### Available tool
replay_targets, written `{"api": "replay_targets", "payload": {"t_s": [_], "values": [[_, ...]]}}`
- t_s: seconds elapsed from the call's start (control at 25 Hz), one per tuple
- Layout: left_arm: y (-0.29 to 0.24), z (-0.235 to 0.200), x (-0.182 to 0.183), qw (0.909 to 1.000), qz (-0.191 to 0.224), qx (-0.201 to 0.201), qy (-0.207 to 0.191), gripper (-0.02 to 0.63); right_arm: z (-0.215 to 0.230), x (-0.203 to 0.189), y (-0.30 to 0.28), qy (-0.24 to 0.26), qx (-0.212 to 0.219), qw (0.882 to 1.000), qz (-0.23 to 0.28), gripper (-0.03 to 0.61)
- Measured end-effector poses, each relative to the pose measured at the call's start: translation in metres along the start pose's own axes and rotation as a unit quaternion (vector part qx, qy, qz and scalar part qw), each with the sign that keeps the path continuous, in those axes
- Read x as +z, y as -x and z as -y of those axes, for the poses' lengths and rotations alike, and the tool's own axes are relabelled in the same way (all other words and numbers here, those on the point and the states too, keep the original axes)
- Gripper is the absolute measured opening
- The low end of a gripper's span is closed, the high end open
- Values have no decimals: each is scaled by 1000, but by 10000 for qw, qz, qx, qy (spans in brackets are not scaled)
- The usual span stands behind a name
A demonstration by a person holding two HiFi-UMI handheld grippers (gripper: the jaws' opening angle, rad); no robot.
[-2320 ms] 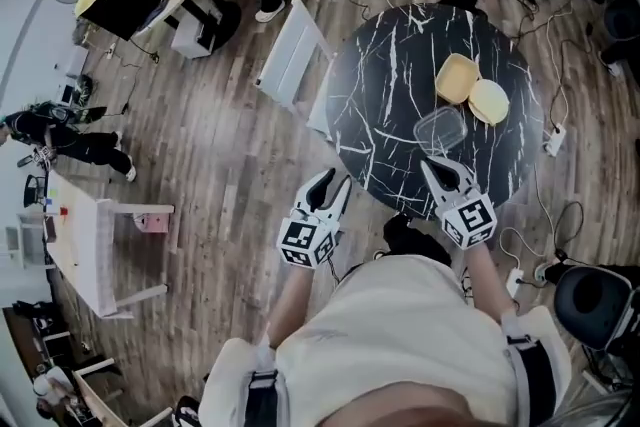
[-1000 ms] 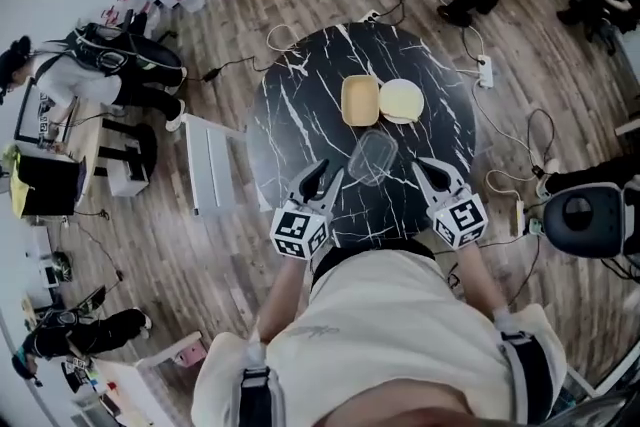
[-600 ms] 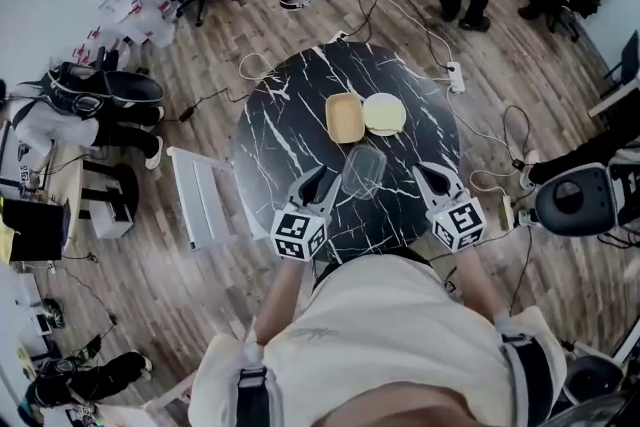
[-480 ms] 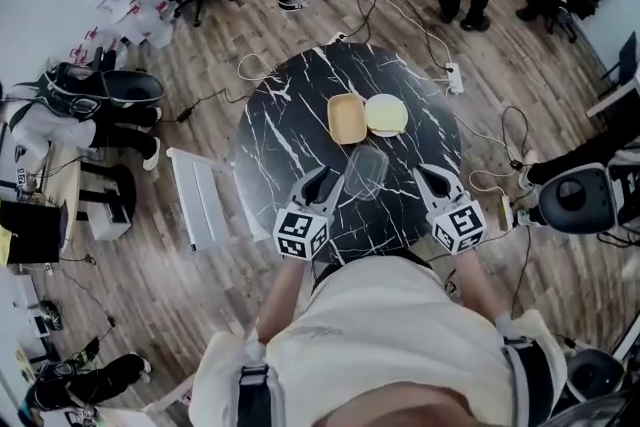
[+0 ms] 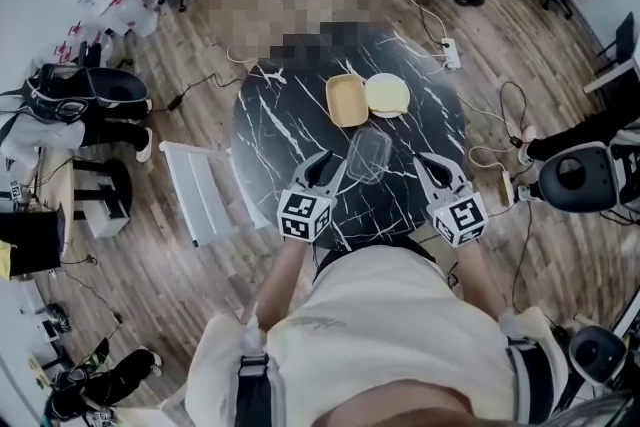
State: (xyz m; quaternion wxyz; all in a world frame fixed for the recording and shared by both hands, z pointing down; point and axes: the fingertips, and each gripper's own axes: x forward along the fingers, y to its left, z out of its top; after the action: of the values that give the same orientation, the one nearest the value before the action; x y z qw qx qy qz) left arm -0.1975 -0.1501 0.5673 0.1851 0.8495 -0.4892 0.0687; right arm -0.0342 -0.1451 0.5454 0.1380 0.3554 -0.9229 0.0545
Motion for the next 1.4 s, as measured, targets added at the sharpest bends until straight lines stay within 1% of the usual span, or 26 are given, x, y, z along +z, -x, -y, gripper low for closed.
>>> {"api": "replay_targets", "payload": {"t_s": [0.16,0.32,0.48,0.64,0.76,0.96,1.08,1.24,1.4], "values": [[-11,-1,-14,9996,-258,-54,66,147,3,-8,2,-88,-56,9999,-47,7],[-27,-5,-39,9980,-612,-89,134,147,5,-17,4,-137,-51,9998,-140,7],[-44,-17,-59,9953,-923,-18,286,147,8,-23,3,-164,-31,9996,-213,8],[-58,-24,-80,9918,-1249,32,257,147,14,-28,1,-236,-22,9993,-287,8],[-71,-33,-102,9878,-1529,81,280,147,20,-31,-2,-234,-21,9992,-330,8],[-88,-48,-147,9782,-2039,191,355,146,26,-43,-5,-292,26,9986,-443,8],[-97,-55,-164,9735,-2246,259,345,147,32,-49,-6,-308,47,9981,-533,7],[-107,-63,-181,9666,-2465,366,603,147,44,-59,-8,-343,96,9971,-674,8],[-117,-73,-195,9615,-2626,454,668,147,57,-61,-13,-366,97,9969,-688,8]]}}
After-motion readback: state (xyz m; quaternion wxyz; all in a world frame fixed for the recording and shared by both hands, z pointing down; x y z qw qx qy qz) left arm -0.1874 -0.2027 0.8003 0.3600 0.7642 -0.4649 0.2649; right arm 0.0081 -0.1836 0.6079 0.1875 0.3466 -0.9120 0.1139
